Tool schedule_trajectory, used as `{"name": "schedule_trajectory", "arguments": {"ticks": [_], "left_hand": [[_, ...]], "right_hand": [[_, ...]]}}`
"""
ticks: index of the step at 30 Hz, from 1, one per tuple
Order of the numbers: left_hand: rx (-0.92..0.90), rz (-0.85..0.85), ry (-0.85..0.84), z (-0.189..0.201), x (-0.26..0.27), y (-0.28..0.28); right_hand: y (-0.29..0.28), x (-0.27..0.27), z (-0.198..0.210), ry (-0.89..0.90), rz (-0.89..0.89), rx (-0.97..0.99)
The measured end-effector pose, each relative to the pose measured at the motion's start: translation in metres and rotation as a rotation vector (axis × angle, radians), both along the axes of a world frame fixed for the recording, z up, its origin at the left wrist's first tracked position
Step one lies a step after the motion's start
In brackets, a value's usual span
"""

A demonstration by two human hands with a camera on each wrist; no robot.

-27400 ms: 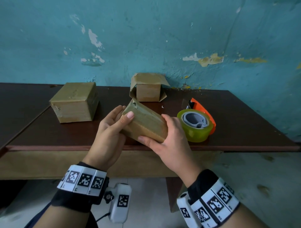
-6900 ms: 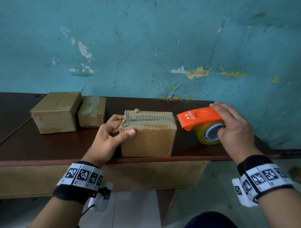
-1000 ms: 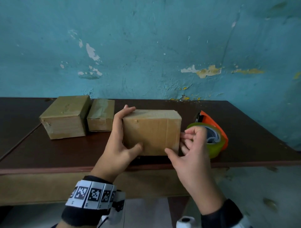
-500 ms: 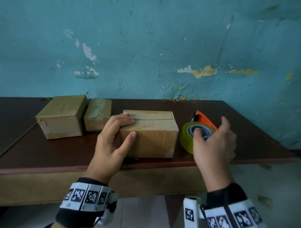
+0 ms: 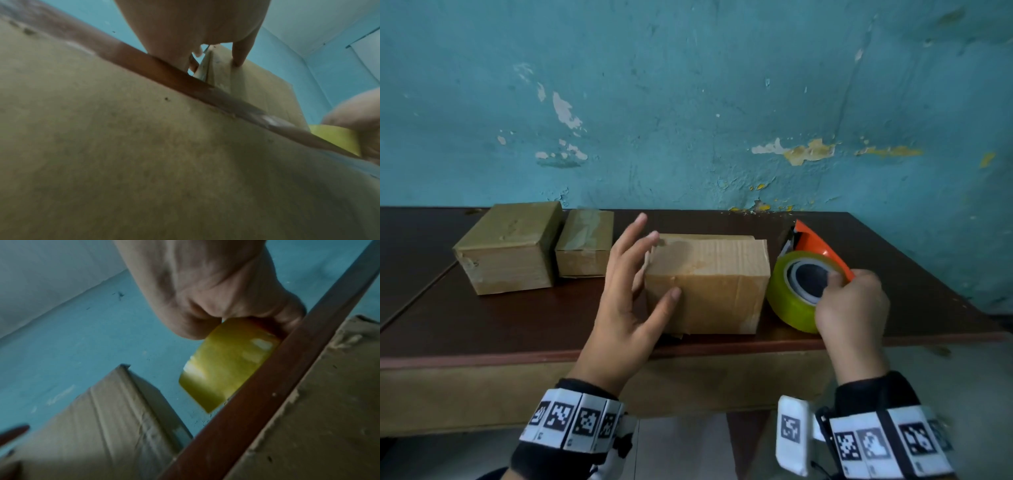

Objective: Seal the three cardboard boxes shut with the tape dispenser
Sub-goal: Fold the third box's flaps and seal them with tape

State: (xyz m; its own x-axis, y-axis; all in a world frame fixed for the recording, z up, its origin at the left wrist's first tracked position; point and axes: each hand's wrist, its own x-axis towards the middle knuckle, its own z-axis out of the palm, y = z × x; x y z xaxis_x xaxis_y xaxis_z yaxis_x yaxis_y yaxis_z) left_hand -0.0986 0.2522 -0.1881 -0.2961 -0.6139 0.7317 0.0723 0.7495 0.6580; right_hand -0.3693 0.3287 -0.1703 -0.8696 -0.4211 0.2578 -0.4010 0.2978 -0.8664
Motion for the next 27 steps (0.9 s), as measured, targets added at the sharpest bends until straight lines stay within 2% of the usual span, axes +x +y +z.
{"name": "schedule_trajectory", "arguments": {"ticks": [3, 7, 11, 14, 18, 21, 27], "left_hand": [[0.036, -0.061, -0.014, -0.002, -0.004, 0.002], [-0.087, 0.037, -0.188, 0.005, -0.002, 0.002], [-0.122, 0.055, -0.177, 0.002, -0.004, 0.002], [-0.111, 0.103, -0.165, -0.002, -0.004, -0.001], [-0.039, -0.016, -0.153, -0.002, -0.004, -0.001], [-0.060, 0.014, -0.198, 0.000, -0.004, 0.000], [-0.066, 0.063, -0.254, 0.006, 0.001, -0.003]], "right_hand": [[0.004, 0.007, 0.005, 0.016, 0.000, -0.194], [0.010, 0.018, 0.018, 0.143, 0.029, -0.465], [0.009, 0.027, 0.032, 0.275, 0.044, -0.669], [0.009, 0.031, 0.040, 0.372, 0.093, -0.730], [0.008, 0.033, 0.052, 0.469, 0.172, -0.780], [0.004, 0.035, 0.060, 0.540, 0.242, -0.800], [-0.007, 0.043, 0.066, 0.751, 0.427, -0.677]]}}
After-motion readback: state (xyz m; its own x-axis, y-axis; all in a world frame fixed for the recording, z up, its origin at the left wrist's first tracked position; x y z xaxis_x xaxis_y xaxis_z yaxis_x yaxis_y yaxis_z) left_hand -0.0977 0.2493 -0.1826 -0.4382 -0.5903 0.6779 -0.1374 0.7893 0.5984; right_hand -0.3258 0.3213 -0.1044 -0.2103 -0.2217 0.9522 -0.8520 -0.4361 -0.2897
